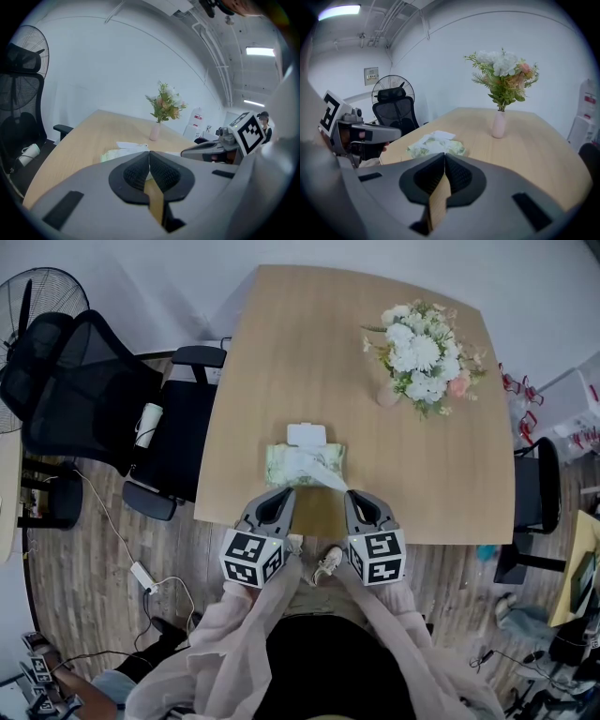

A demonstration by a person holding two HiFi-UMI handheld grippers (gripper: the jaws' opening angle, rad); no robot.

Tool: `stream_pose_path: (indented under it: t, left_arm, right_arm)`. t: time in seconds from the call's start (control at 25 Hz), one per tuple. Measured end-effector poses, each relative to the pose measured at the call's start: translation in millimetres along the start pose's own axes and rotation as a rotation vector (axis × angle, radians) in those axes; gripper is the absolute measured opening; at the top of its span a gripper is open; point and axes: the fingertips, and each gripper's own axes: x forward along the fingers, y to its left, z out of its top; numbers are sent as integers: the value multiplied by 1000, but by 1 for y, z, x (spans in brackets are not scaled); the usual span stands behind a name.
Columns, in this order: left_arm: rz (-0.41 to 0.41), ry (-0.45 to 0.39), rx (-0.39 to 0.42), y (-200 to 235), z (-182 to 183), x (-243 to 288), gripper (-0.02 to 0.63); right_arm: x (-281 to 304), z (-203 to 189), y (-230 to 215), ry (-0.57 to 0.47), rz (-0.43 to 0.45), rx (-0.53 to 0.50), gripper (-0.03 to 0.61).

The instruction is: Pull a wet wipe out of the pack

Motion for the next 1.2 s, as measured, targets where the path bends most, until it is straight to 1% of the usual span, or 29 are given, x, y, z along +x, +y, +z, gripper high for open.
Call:
stream_pose_path:
  t: [0.4, 0.64, 0.96, 1.2]
  left_arm:
    - [-5, 3, 11, 0, 3, 2, 13]
    - [-13, 5, 16, -2, 5, 4, 14]
    - [-12, -3, 16, -1, 8, 4, 14]
    - [-23, -14, 16, -5, 14, 3, 14]
  right_arm:
    - [-5, -3, -10, 5, -21, 17, 15]
    - [-10, 3, -14, -4, -30, 20, 15]
    - [-22, 25, -17, -62, -47, 10, 14]
    - [-34, 36, -27, -90, -86, -15, 12]
